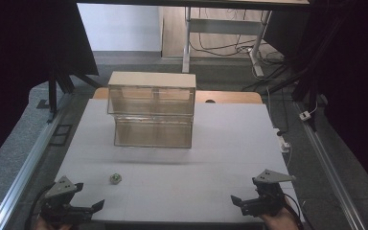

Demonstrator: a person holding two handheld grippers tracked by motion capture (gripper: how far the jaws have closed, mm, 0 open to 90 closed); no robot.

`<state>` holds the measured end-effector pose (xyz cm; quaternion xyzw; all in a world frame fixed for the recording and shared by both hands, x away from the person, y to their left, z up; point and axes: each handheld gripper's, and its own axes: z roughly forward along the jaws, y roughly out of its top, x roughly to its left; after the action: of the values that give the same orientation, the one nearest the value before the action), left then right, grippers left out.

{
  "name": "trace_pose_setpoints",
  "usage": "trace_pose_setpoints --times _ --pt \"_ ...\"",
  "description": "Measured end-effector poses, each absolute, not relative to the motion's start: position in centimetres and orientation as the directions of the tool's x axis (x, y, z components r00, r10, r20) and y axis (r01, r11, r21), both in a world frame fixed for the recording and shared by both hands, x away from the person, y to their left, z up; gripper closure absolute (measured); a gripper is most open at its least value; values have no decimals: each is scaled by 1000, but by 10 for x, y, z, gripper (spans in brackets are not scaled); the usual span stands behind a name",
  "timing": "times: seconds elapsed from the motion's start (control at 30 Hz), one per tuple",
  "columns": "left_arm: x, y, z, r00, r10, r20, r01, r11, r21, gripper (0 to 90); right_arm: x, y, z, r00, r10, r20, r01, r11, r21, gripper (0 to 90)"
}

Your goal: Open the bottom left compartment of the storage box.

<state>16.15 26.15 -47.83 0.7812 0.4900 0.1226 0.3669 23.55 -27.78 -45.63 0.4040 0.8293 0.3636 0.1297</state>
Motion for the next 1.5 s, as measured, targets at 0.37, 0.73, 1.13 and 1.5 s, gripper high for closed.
trace_pose_setpoints --times 0.37,0.73,1.13,1.5 --pt "162 262 -479 487 856 -174 683 -249 687 37 234 -274 -455 -653 755 60 556 425 714 0" --pt "163 261 -479 482 859 -172 689 -251 680 36 235 -270 -454 -670 740 66 535 419 733 0" --pt "162 260 -479 492 856 -159 683 -267 680 33 237 -258 -452 -695 719 23 487 446 751 0" --pt "162 258 -478 488 861 -141 681 -275 679 20 240 -243 -453 -734 679 13 450 472 758 0"
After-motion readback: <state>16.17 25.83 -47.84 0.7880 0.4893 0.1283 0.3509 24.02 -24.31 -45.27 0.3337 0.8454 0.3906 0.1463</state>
